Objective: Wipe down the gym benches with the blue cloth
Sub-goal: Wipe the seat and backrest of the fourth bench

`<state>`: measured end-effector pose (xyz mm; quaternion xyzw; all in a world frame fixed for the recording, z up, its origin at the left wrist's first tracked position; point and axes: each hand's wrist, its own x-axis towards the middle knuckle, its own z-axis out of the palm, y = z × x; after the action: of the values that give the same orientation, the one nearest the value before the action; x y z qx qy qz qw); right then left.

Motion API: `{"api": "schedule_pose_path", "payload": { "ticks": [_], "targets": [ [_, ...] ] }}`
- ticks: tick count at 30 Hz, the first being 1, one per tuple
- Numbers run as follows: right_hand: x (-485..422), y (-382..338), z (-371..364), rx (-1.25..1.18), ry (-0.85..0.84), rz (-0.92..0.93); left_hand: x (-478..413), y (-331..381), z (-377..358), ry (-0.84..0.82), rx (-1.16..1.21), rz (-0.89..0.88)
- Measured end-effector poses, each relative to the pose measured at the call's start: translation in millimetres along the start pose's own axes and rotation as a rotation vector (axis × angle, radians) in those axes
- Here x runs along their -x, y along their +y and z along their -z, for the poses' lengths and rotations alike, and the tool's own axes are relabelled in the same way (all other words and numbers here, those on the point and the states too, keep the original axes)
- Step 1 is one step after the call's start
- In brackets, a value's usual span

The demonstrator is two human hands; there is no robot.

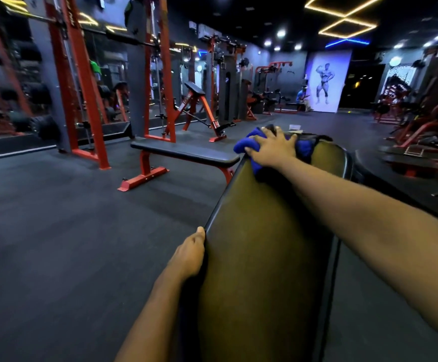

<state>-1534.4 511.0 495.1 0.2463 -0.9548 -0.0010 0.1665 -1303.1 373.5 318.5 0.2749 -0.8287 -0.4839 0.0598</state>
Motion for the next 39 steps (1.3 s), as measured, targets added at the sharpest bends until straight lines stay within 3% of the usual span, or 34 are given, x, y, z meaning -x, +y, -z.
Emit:
{"api": "schedule_pose_path", "payload": {
  "ticks": [2, 5, 7, 10, 13, 16, 19, 23, 25, 28, 32, 39],
  "targets": [
    [-6, -27, -4, 0.083, -0.031, 0.093, -3, -1, 0, 0.005, 0.013, 0.005],
    [10, -57, -17, 0.230, -0.067, 0.382, 0, 1, 0, 0.006, 0.032, 0.024],
    [10, -53, -15, 0.193, -0.092, 0.485, 3, 3, 1, 0.020, 0.035, 0.030],
    [-9, -34, 7, 0.128, -0.147, 0.348, 12, 8, 2, 0.036, 0.023, 0.032],
    [-2, -49, 6, 0.273, -0.069, 0.261, 20, 7, 4, 0.066, -0.048, 0.045],
    [37, -98, -17, 0.409, -0.072, 0.400, 29, -6, 7, 0.082, -0.108, 0.062],
    [65, -115, -27, 0.369, -0.117, 0.577, 39, -20, 13, 0.063, -0.137, 0.065],
    [45, -91, -3, 0.269, -0.150, 0.372, 52, -31, 23, 0.019, -0.136, 0.057],
    [46, -89, -3, 0.329, -0.100, 0.287, 57, -35, 25, 0.008, -0.144, 0.043],
    [75, -123, -18, 0.427, -0.136, 0.363, 66, -44, 28, -0.015, -0.154, 0.038],
    [108, -145, -29, 0.378, -0.174, 0.510, 69, -56, 31, -0.034, -0.148, 0.046],
    [62, -104, -11, 0.252, -0.204, 0.285, 78, -67, 29, -0.051, -0.121, 0.016]
  ]
}}
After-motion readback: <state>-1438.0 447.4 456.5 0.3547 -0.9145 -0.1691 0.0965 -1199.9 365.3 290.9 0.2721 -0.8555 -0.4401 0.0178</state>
